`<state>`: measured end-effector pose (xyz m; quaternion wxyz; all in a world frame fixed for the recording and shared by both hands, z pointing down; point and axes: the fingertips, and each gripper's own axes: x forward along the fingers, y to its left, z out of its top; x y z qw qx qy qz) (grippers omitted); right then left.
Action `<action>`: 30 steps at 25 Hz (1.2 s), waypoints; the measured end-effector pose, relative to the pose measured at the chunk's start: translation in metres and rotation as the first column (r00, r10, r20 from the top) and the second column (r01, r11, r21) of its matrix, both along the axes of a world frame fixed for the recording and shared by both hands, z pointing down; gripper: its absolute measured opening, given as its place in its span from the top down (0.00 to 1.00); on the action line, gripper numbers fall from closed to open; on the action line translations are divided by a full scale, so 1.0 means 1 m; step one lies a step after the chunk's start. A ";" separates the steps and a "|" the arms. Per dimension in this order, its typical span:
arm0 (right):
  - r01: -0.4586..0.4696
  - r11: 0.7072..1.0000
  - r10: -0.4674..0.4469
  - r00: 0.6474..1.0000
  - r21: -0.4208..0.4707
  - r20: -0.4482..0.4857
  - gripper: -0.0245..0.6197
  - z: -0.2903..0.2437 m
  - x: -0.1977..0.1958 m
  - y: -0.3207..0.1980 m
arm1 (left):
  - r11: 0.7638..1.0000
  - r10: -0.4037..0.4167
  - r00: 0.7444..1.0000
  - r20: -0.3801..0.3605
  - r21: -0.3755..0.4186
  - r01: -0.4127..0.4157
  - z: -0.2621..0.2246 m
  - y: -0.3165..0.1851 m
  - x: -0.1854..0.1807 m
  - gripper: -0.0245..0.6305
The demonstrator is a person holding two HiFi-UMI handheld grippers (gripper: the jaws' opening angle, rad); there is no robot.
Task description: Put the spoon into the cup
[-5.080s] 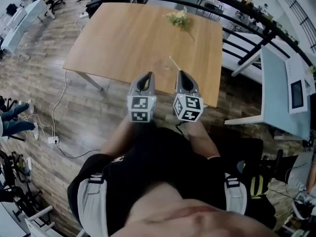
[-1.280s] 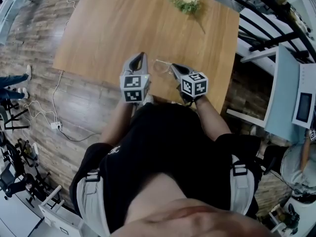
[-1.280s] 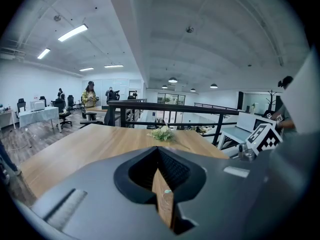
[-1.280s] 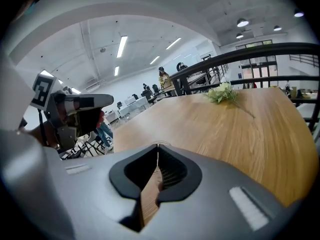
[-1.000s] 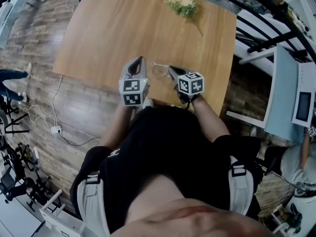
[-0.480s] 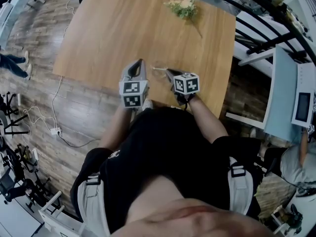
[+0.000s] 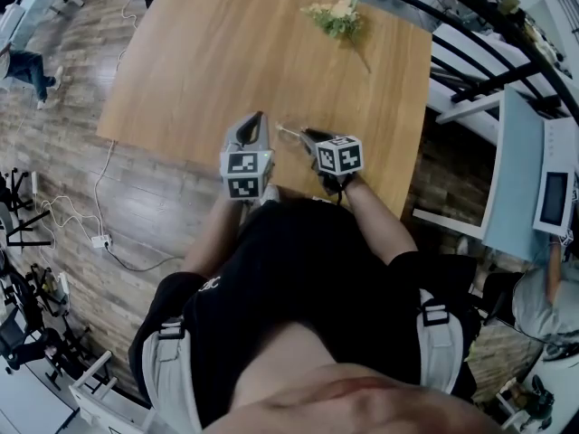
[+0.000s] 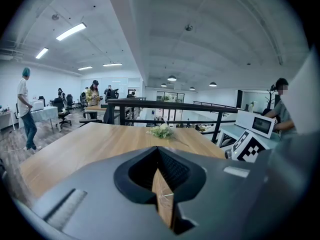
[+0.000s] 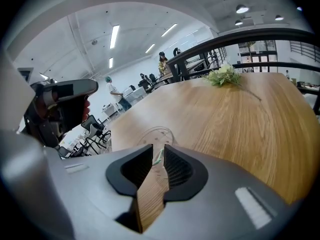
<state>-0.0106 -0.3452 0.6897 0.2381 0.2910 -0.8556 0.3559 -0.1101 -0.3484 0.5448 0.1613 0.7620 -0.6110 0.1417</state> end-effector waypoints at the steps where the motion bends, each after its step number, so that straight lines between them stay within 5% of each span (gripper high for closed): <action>1: -0.002 1.000 0.002 1.000 0.001 0.000 0.85 -0.001 0.000 -0.001 | 1.000 -0.001 1.000 -0.001 0.002 0.001 -0.001 0.000 0.000 0.95; 11: -0.057 0.997 0.055 0.998 0.046 0.043 0.79 -0.016 0.007 -0.009 | 1.000 0.009 1.000 -0.001 0.020 -0.009 -0.003 -0.002 0.003 0.94; 19: -0.162 0.964 0.134 0.981 0.210 0.141 0.96 -0.063 0.024 -0.025 | 0.999 0.030 1.000 0.001 0.039 -0.030 -0.008 -0.007 0.012 0.95; 24: -0.255 0.916 0.215 0.964 0.310 0.158 0.96 -0.100 0.042 -0.041 | 0.997 0.052 0.999 0.002 0.051 -0.052 -0.012 -0.011 0.022 0.95; 30: -0.380 0.776 0.351 0.923 0.503 0.156 0.96 -0.168 0.070 -0.053 | 0.994 0.074 0.997 0.004 0.082 -0.074 -0.023 -0.013 0.036 0.95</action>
